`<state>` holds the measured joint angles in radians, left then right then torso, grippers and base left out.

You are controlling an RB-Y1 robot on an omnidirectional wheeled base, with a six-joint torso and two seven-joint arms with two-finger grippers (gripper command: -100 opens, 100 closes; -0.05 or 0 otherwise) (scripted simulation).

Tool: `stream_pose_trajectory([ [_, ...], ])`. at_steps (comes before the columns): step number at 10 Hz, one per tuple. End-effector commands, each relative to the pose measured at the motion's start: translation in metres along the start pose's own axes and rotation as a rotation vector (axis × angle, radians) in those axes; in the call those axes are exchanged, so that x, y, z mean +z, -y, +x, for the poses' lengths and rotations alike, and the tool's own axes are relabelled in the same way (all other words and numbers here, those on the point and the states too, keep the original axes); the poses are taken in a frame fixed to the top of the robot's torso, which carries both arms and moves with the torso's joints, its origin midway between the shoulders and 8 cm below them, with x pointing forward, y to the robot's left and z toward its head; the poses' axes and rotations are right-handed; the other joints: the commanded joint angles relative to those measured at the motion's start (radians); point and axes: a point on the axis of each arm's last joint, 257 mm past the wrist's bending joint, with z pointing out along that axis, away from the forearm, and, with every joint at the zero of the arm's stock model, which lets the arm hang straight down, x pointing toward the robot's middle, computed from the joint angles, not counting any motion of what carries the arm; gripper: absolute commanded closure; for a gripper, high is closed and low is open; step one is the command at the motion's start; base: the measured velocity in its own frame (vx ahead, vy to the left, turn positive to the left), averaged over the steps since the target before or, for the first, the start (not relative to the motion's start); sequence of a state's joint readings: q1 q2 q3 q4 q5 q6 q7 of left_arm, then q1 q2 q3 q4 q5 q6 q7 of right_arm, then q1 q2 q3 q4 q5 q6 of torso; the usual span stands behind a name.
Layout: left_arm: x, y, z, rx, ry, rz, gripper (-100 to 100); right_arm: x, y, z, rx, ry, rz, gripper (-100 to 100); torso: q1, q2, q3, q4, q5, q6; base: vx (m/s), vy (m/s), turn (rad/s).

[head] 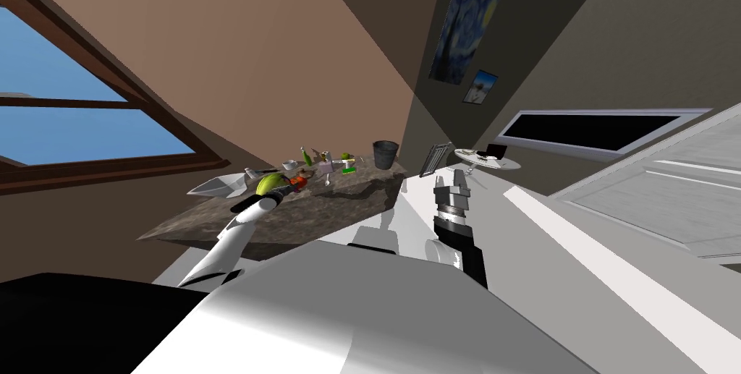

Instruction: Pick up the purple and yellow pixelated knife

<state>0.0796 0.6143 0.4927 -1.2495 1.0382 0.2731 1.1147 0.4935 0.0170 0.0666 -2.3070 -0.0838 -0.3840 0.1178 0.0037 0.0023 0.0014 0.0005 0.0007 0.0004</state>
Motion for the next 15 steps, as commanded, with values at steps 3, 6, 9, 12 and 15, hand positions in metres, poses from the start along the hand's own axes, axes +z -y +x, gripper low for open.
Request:
stream_pose_trajectory([
  [3, 0.002, -0.004, 0.000, 0.000, -0.013, 0.002, 0, 0.000, 0.000, 0.000, 0.000, 0.000, 0.000, 0, -0.001, -0.002, -0.001, 0.000, 0.000, 0.000, -0.017, 0.013, -0.002],
  [6, 0.025, -0.017, 0.007, 0.007, -0.019, 0.012, -100, 0.000, 0.000, 0.000, 0.000, 0.000, 0.000, 0, -0.001, 0.000, 0.000, 0.000, 0.000, 0.000, -0.061, 0.022, -0.059],
  [9, 0.036, -0.012, -0.005, -0.019, 0.008, 0.039, -100, 0.000, 0.000, 0.000, 0.000, 0.000, 0.000, 0, -0.001, 0.001, 0.001, 0.000, 0.000, 0.000, -0.066, 0.014, -0.054],
  [12, 0.045, -0.014, -0.005, -0.030, 0.010, 0.051, -100, 0.000, 0.000, 0.000, 0.000, 0.000, 0.000, 0, -0.001, 0.000, 0.000, 0.000, 0.000, 0.000, -0.045, 0.017, -0.034],
  [15, 0.054, -0.016, -0.003, -0.038, 0.010, 0.062, -100, 0.000, 0.000, 0.000, 0.000, 0.000, 0.000, 0, -0.002, 0.000, 0.000, 0.000, 0.000, 0.000, -0.045, 0.007, -0.036],
])
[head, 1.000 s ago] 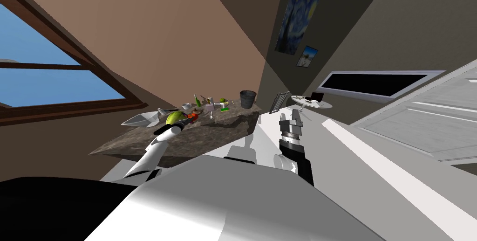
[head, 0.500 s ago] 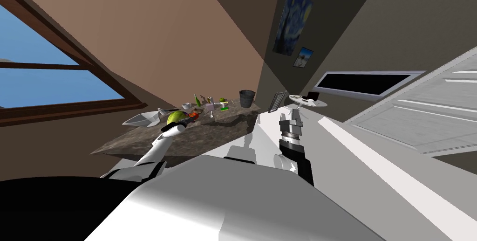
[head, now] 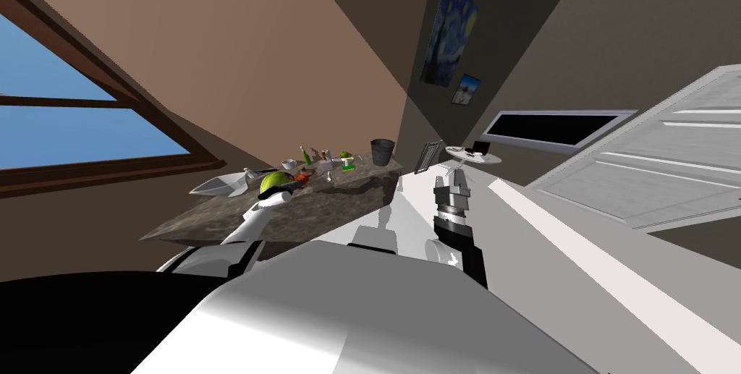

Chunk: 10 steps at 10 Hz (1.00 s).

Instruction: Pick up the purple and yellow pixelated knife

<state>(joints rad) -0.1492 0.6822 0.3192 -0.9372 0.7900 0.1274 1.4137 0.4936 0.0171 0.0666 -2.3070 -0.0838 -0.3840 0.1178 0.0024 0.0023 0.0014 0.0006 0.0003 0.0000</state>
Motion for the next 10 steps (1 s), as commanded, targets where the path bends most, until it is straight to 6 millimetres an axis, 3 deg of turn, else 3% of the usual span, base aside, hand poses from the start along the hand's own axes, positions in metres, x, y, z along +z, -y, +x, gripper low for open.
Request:
stream_pose_trajectory([
  [1, 0.009, -0.008, 0.010, 0.012, -0.016, 0.001, -100, 0.000, 0.000, 0.000, 0.000, 0.000, 0.000, 0, 0.000, 0.000, 0.000, 0.000, 0.000, 0.000, -0.068, 0.013, -0.053],
  [3, 0.009, -0.001, 0.002, -0.010, 0.000, 0.014, -100, 0.000, 0.000, 0.000, 0.000, 0.000, 0.000, 0, 0.001, 0.001, 0.000, 0.000, 0.000, 0.000, -0.047, 0.015, -0.027],
  [4, 0.016, -0.008, 0.013, 0.008, -0.017, 0.013, -100, 0.000, 0.000, 0.000, 0.000, 0.000, 0.000, 0, 0.000, -0.001, 0.000, 0.000, 0.000, 0.000, -0.046, 0.010, -0.060],
  [5, 0.016, -0.003, 0.006, -0.009, -0.004, 0.024, -100, 0.000, 0.000, 0.000, 0.000, 0.000, 0.000, 0, 0.000, 0.000, 0.000, 0.000, 0.000, 0.000, -0.046, 0.015, -0.052],
  [6, 0.023, -0.011, 0.021, 0.015, -0.028, 0.017, -100, 0.000, 0.000, 0.000, 0.000, 0.000, 0.000, 0, 0.000, -0.001, 0.000, 0.000, 0.000, 0.000, -0.087, 0.003, -0.069],
  [7, 0.023, -0.004, 0.012, 0.005, -0.010, 0.032, -100, 0.000, 0.000, 0.000, 0.000, 0.000, 0.000, 0, 0.000, 0.001, 0.001, 0.000, 0.000, 0.000, -0.073, 0.011, -0.040],
  [8, 0.023, -0.004, 0.012, -0.007, -0.010, 0.033, -100, 0.000, 0.000, 0.000, 0.000, 0.000, 0.000, 0, 0.000, 0.001, 0.001, 0.000, 0.000, 0.000, -0.025, 0.016, 0.008],
  [9, 0.029, -0.011, 0.027, 0.022, -0.033, 0.027, -100, 0.000, 0.000, 0.000, 0.000, 0.000, 0.000, 0, 0.000, -0.001, 0.000, 0.000, 0.000, 0.000, -0.047, 0.014, -0.054],
  [10, 0.029, -0.004, 0.018, 0.000, -0.017, 0.041, -100, 0.000, 0.000, 0.000, 0.000, 0.000, 0.000, 0, 0.000, 0.000, 0.000, 0.000, 0.000, 0.000, -0.048, 0.017, -0.055],
])
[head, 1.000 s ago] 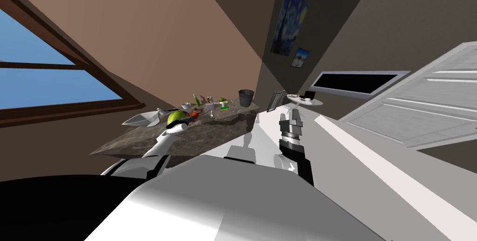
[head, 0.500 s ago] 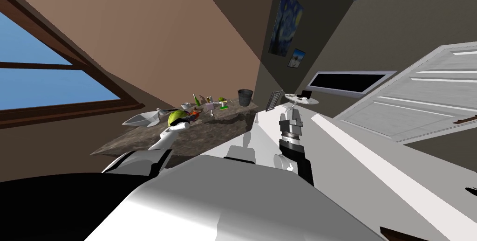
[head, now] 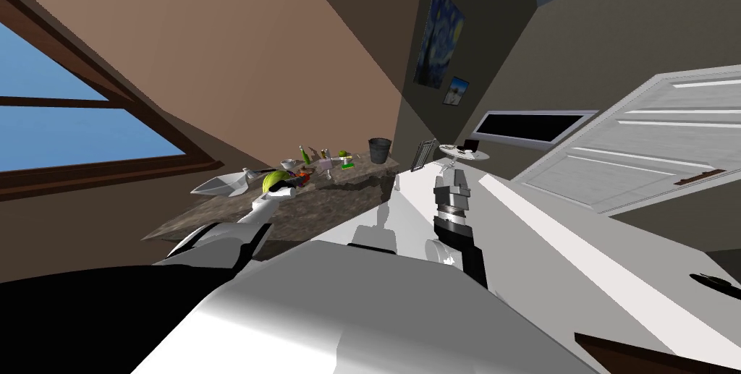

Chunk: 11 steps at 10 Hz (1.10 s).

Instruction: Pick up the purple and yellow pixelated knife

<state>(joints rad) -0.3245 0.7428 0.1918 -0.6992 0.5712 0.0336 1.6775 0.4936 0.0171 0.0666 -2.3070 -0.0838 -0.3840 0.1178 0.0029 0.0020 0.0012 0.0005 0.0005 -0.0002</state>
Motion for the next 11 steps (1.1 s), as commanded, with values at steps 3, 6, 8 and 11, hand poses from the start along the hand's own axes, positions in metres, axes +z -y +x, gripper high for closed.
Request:
stream_pose_trajectory([
  [3, 0.006, 0.002, 0.005, -0.009, -0.005, 0.013, -100, 0.000, 0.000, 0.000, 0.000, 0.000, 0.000, 0, 0.000, 0.001, 0.001, 0.000, 0.000, 0.000, -0.056, 0.011, -0.036],
  [6, 0.006, 0.001, 0.006, -0.004, -0.007, 0.011, 100, 0.000, 0.000, 0.000, 0.000, 0.000, 0.000, 0, -0.001, -0.002, -0.001, -0.001, 0.000, 0.000, -0.002, 0.001, 0.001],
  [8, 0.006, 0.001, 0.007, -0.005, -0.009, 0.011, 100, 0.000, 0.000, 0.000, 0.000, 0.000, 0.000, 0, -0.001, -0.003, -0.002, -0.001, 0.000, 0.000, 0.000, 0.000, 0.000],
  [11, 0.001, 0.003, -0.004, -0.019, 0.006, 0.008, 100, 0.000, 0.000, 0.000, 0.000, 0.000, 0.000, 0, -0.001, -0.004, -0.002, -0.001, 0.000, 0.000, 0.019, -0.003, 0.019],
])
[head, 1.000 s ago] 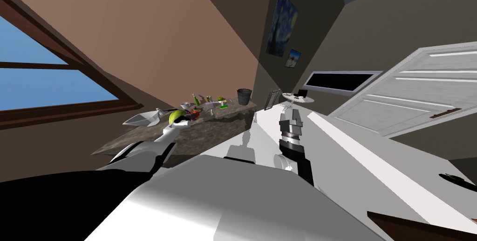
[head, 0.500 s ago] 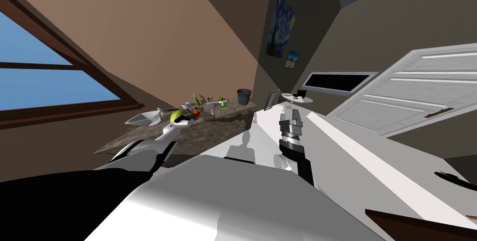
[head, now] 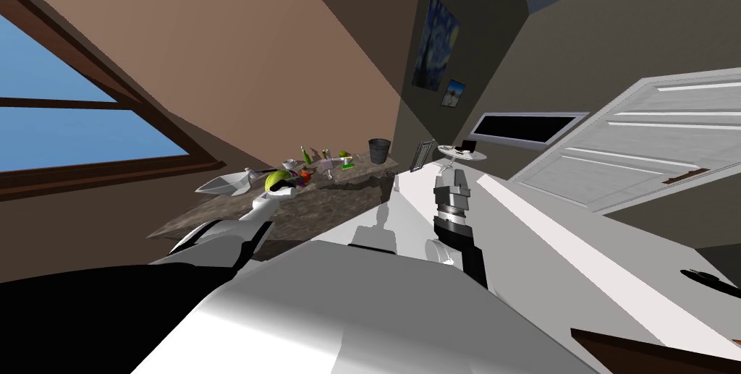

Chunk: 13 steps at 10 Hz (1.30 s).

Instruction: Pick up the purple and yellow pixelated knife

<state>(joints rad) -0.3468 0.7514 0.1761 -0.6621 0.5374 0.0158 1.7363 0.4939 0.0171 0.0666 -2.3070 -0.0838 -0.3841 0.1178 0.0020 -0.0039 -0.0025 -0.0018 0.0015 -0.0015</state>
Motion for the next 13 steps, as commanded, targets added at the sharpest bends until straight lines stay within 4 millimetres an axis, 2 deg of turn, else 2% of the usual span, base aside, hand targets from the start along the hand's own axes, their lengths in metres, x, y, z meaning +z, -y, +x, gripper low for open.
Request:
stream_pose_trajectory([
  [1, -0.002, 0.000, -0.006, 0.003, 0.009, -0.002, 100, 0.000, 0.000, 0.000, 0.000, 0.000, 0.000, 0, 0.000, 0.000, 0.000, 0.000, 0.000, 0.000, 0.073, -0.018, 0.058],
  [2, -0.009, 0.004, -0.016, -0.013, 0.024, -0.003, 100, 0.000, 0.000, 0.000, 0.000, 0.000, 0.000, 0, 0.000, -0.001, -0.001, -0.001, 0.001, 0.001, 0.084, -0.022, 0.071],
  [3, -0.008, 0.001, -0.012, -0.001, 0.016, -0.010, 100, 0.000, 0.000, 0.000, 0.000, 0.000, 0.000, 0, 0.000, -0.003, -0.002, -0.002, 0.002, 0.000, 0.069, -0.012, 0.046],
  [4, -0.015, 0.008, -0.024, -0.014, 0.035, -0.007, 100, 0.000, 0.000, 0.000, 0.000, 0.000, 0.000, 0, 0.001, -0.003, -0.003, -0.003, 0.003, 0.001, 0.089, -0.010, 0.060],
  [5, -0.015, 0.003, -0.017, 0.011, 0.022, -0.018, 100, 0.000, 0.000, 0.000, 0.000, 0.000, 0.000, 0, 0.002, -0.004, -0.003, -0.003, 0.004, 0.000, 0.069, -0.014, 0.057],
  [6, -0.015, 0.002, -0.017, -0.002, 0.022, -0.019, 100, 0.000, 0.000, 0.000, 0.000, 0.000, 0.000, 0, 0.003, -0.004, -0.004, -0.004, 0.005, 0.001, 0.016, -0.010, 0.004],
  [7, -0.023, 0.009, -0.028, -0.009, 0.038, -0.018, 100, 0.000, 0.000, 0.000, 0.000, 0.000, 0.000, 0, 0.004, -0.003, -0.004, -0.004, 0.006, 0.002, 0.046, -0.008, 0.044],
  [8, -0.022, 0.004, -0.021, -0.003, 0.026, -0.028, 100, 0.000, 0.000, 0.000, 0.000, 0.000, 0.000, 0, 0.004, -0.004, -0.004, -0.005, 0.007, 0.001, 0.051, -0.014, 0.049],
  [9, -0.031, 0.014, -0.034, -0.022, 0.047, -0.022, 100, 0.000, 0.000, 0.000, 0.000, 0.000, 0.000, 0, 0.005, -0.004, -0.005, -0.005, 0.008, 0.002, 0.080, -0.014, 0.069],
  [11, -0.031, 0.007, -0.024, -0.002, 0.028, -0.038, 100, 0.000, 0.000, 0.000, 0.000, 0.000, 0.000, 0, 0.006, -0.005, -0.006, -0.007, 0.010, 0.001, 0.042, -0.014, 0.020],
  [12, -0.039, 0.016, -0.035, -0.019, 0.046, -0.036, 100, 0.000, 0.000, 0.000, 0.000, 0.000, 0.000, 0, 0.006, -0.003, -0.005, -0.006, 0.010, 0.001, 0.052, -0.018, 0.046],
  [13, -0.039, 0.009, -0.026, 0.001, 0.029, -0.049, 100, 0.000, 0.000, 0.000, 0.000, 0.000, 0.000, 0, 0.006, -0.004, -0.006, -0.007, 0.011, -0.001, 0.054, -0.017, 0.053],
])
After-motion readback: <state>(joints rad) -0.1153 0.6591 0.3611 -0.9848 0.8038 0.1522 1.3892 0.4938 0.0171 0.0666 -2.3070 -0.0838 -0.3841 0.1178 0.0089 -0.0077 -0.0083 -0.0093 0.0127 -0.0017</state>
